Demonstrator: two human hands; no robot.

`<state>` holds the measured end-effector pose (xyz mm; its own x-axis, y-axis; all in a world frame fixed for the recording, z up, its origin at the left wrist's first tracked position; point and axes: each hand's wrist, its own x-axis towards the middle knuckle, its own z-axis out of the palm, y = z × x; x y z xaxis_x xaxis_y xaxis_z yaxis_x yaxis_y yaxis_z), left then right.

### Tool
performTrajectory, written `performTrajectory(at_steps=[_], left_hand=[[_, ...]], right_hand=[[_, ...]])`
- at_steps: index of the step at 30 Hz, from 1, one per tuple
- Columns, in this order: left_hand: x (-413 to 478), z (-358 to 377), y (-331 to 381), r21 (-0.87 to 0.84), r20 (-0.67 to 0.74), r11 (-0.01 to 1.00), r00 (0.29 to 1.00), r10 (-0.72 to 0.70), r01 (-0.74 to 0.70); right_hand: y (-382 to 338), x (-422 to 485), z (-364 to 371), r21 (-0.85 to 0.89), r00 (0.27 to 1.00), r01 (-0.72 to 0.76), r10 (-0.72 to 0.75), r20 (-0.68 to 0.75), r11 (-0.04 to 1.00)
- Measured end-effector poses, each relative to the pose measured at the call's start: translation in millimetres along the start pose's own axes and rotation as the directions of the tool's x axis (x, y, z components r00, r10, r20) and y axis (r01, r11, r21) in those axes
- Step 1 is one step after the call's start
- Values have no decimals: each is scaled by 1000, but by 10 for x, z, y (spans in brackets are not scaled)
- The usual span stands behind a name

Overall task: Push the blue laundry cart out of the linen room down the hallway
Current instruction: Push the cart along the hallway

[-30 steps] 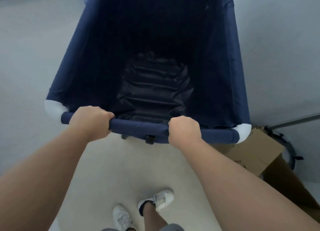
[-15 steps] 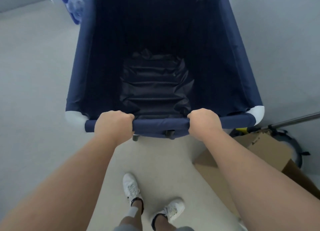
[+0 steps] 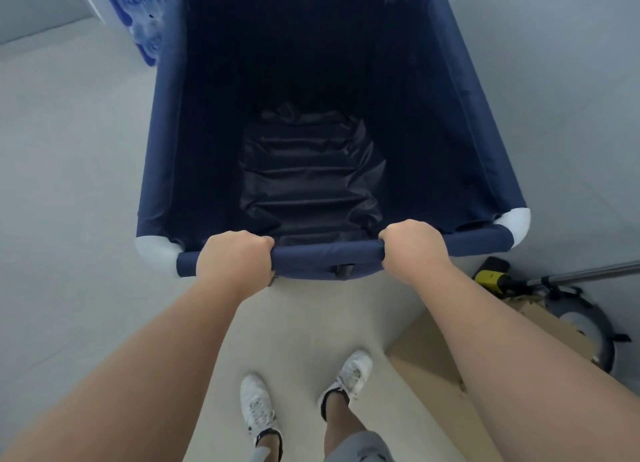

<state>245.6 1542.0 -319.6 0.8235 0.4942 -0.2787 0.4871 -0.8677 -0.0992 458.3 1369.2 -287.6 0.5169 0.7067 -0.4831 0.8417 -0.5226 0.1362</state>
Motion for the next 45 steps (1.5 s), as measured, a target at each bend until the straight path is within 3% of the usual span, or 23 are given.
performTrajectory(at_steps=[17,36,45], left_hand=[[902,-291,518,-25,0,994,994,-109,109],[1977,-583,252,-51,13,990,992,-128,128],[2343,-712,358,-58,47,976,977,-206,209]], right_hand=[[950,889,-281,-62,994,105,-106,-8,993],[1285,1989,-798,-101,987,152,-156,-31,983],[1570,2354,-942,-115,972,223,-230,-52,968]])
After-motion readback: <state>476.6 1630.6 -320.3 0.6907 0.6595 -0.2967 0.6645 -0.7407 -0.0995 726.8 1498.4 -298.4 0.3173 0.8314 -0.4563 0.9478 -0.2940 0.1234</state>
